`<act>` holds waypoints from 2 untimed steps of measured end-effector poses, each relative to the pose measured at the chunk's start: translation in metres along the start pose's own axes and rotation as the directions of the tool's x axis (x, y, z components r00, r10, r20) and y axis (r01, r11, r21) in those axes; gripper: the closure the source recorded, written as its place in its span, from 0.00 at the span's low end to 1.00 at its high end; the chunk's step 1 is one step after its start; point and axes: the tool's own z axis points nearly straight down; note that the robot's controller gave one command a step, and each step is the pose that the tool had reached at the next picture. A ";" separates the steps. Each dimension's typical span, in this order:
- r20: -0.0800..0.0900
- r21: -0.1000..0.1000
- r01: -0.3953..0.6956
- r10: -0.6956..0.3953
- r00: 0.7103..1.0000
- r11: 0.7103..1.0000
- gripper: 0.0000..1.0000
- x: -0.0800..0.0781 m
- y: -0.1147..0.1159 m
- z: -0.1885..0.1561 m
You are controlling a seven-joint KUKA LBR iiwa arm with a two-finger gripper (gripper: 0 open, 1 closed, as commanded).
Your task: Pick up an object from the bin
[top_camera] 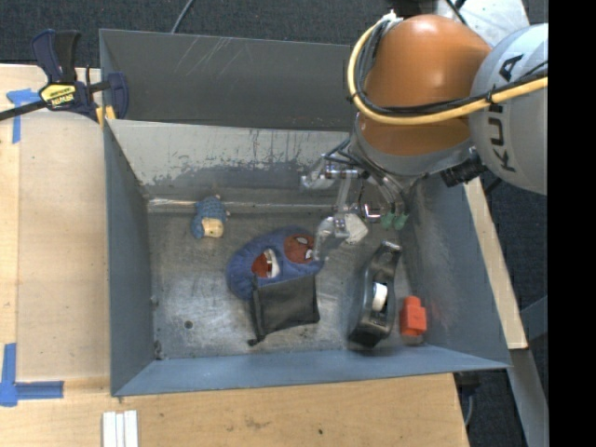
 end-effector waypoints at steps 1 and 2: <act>-0.005 0.000 0.058 -0.058 0.998 0.998 0.00 -0.034 -0.017 0.159; 0.012 -0.001 0.057 -0.057 0.998 0.998 1.00 -0.037 -0.017 0.152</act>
Offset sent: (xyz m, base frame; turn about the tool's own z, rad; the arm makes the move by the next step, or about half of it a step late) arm 0.0336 -0.0167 -0.1564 -0.0591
